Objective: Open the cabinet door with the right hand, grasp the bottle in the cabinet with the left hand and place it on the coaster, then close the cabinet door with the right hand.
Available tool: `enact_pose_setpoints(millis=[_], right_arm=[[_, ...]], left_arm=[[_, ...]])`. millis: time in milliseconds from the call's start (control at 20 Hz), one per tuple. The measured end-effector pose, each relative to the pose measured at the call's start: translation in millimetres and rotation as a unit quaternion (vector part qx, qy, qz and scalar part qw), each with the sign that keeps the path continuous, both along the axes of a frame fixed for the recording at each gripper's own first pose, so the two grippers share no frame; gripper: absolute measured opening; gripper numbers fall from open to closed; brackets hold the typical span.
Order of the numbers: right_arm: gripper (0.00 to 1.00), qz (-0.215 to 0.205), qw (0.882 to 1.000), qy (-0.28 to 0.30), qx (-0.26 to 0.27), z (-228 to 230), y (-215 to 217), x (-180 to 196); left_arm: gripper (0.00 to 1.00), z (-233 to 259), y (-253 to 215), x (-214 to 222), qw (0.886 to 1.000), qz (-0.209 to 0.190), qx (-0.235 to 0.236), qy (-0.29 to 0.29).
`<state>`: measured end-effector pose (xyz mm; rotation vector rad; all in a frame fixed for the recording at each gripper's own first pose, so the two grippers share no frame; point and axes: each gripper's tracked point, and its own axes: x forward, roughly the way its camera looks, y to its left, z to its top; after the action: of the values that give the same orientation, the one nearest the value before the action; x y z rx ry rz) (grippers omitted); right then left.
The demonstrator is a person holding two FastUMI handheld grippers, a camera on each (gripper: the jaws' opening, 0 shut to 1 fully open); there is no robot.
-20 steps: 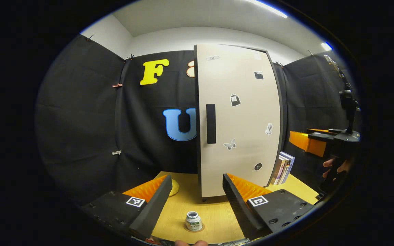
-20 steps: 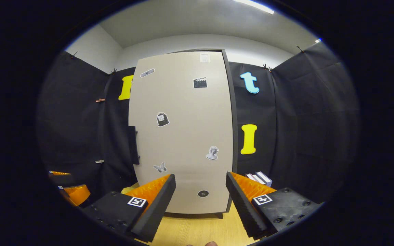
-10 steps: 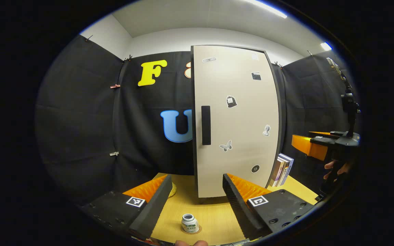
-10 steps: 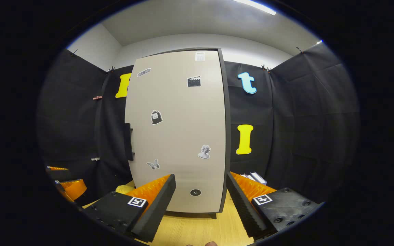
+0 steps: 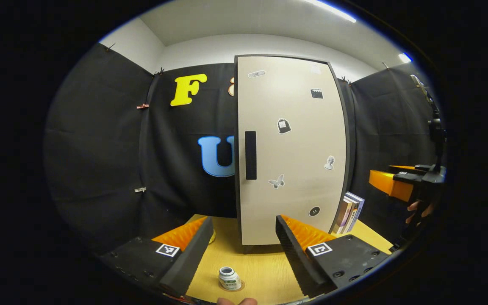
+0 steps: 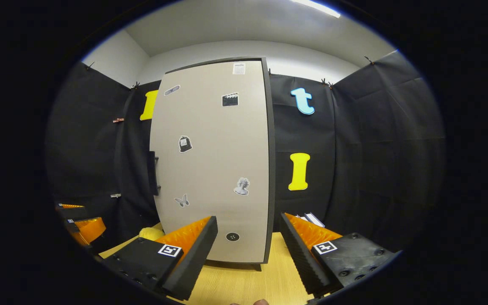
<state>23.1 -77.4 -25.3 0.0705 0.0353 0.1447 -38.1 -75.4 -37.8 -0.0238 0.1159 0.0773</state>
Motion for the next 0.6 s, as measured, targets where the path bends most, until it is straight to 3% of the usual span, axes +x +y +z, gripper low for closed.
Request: enact_pose_setpoints(millis=[600], right_arm=[[0.97, -0.008, 1.000, 0.001, 0.012, -1.8, -53.1, 25.4]], left_arm=[[0.94, 8.2, -32.1, 21.4, 1.000, -0.007, 0.017, -0.009]])
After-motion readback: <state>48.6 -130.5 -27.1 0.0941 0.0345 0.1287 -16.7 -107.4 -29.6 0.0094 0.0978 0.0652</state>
